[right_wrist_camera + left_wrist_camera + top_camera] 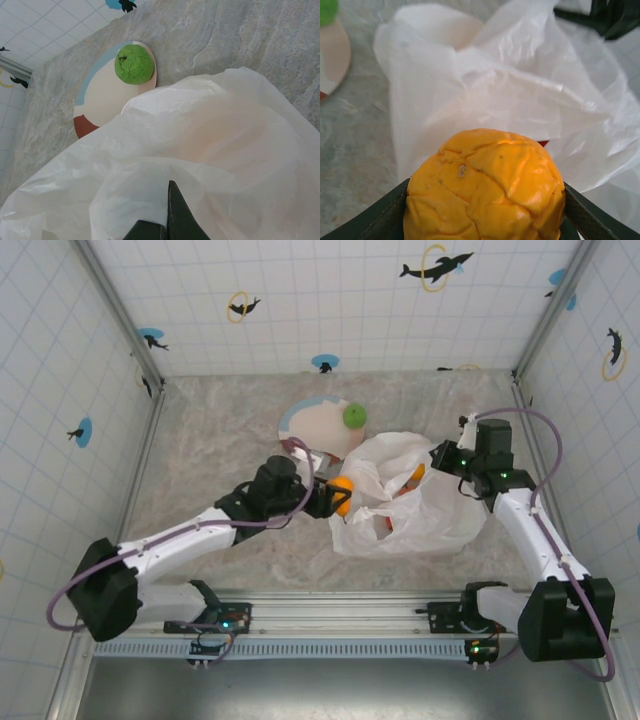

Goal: Place the fruits into the plastic bag

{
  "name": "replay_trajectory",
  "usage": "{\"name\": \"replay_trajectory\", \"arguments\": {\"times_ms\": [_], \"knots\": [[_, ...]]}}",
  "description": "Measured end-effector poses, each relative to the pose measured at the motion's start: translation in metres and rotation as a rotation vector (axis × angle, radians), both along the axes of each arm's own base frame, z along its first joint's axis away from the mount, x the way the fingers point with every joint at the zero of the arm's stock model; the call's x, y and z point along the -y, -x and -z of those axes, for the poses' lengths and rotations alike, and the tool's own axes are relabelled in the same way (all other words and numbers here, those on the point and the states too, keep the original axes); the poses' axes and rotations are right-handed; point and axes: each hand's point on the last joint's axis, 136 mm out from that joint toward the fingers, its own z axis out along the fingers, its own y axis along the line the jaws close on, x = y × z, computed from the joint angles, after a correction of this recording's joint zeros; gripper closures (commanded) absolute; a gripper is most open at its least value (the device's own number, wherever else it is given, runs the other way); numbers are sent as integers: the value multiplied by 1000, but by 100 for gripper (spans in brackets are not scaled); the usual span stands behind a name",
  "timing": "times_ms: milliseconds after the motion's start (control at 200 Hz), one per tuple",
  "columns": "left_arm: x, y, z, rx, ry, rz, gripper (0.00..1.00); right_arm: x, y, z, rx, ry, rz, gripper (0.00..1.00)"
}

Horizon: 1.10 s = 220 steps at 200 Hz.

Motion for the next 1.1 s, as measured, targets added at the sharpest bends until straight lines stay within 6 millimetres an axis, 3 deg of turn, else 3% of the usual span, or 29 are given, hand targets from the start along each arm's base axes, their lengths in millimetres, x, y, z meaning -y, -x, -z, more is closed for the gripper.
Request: {"name": "replay_trajectory", "arguments": {"times_ms": [160, 420, 551, 801, 1101], "knots": [[19, 1, 35, 25, -140, 61, 52, 0, 0, 1, -2, 4, 3, 100], [34, 1, 60, 107, -256, 140, 51, 1, 1, 1, -4, 6, 4, 100], [49, -12, 66, 177, -330, 140, 51, 0, 1, 1, -5, 6, 3, 100], [52, -22, 68, 239, -356, 124, 51, -2, 1, 2, -7, 6, -3, 100], [104, -22, 76, 210, -237, 125, 43, -8, 3, 2, -10, 3, -18, 100]]}}
